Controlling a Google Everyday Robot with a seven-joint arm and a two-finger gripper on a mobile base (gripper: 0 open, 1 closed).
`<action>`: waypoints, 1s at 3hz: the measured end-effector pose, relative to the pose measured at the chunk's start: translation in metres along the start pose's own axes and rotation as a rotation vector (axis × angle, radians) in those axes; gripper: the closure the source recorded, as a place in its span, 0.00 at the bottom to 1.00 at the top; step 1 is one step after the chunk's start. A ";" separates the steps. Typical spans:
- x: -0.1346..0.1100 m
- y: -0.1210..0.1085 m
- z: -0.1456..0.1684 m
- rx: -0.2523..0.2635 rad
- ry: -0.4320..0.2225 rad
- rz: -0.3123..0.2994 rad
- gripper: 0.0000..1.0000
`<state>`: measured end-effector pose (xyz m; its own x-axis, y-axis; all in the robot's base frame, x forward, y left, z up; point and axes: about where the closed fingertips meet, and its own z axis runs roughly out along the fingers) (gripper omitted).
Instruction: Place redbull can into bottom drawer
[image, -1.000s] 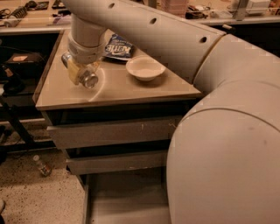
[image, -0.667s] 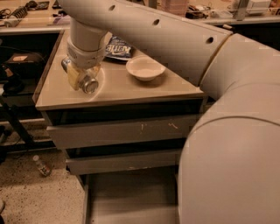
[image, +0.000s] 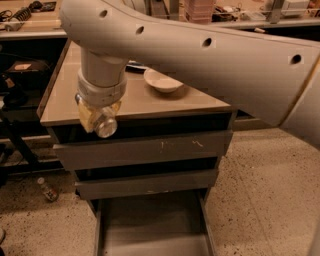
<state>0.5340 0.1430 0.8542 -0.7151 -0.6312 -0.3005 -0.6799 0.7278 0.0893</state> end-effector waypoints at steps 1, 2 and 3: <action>0.045 0.024 0.008 -0.022 0.059 0.055 1.00; 0.052 0.026 0.012 -0.021 0.074 0.057 1.00; 0.065 0.033 0.033 -0.069 0.090 0.083 1.00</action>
Offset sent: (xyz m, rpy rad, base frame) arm -0.0426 -0.0077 -0.0170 -0.0135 0.0639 -0.0367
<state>0.4705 0.1353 0.8067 -0.7788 -0.5933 -0.2035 -0.6253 0.7603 0.1760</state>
